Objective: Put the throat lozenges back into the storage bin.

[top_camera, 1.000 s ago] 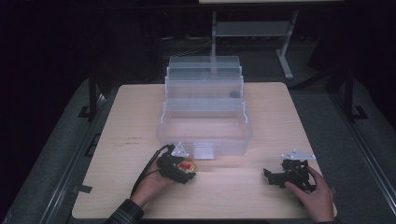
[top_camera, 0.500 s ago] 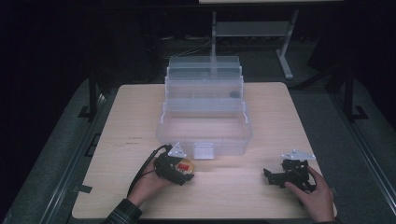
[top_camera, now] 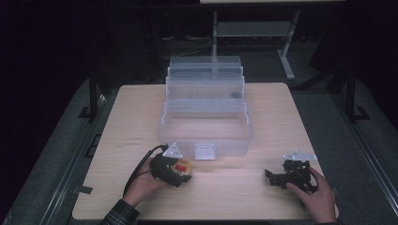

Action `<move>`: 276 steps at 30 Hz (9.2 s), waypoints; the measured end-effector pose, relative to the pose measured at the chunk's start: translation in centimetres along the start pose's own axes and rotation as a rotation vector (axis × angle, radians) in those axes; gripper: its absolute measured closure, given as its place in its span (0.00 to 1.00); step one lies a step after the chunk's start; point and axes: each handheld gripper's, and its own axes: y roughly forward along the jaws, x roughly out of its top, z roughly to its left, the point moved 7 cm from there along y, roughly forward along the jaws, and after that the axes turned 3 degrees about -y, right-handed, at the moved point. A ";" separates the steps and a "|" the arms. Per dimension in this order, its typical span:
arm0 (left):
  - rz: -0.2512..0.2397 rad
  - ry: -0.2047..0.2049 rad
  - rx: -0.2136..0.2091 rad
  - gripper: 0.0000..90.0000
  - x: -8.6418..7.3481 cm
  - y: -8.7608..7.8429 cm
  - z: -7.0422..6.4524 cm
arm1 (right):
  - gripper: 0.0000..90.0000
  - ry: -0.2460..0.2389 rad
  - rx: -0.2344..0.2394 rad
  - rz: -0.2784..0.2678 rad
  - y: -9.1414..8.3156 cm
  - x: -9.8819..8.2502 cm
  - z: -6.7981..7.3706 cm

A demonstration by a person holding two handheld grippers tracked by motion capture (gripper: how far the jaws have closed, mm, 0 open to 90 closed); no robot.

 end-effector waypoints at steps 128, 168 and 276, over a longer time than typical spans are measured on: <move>-0.049 -0.081 0.147 0.22 8.7 -5.1 9.2 | 0.00 0.000 0.000 0.000 0.0 0.0 0.0; -0.006 -0.073 0.148 0.21 6.9 -4.1 9.9 | 0.00 0.000 0.000 0.000 0.0 0.0 0.0; -0.054 -0.146 0.210 0.14 -0.5 -8.8 6.4 | 0.00 0.000 0.000 0.000 0.0 0.0 0.0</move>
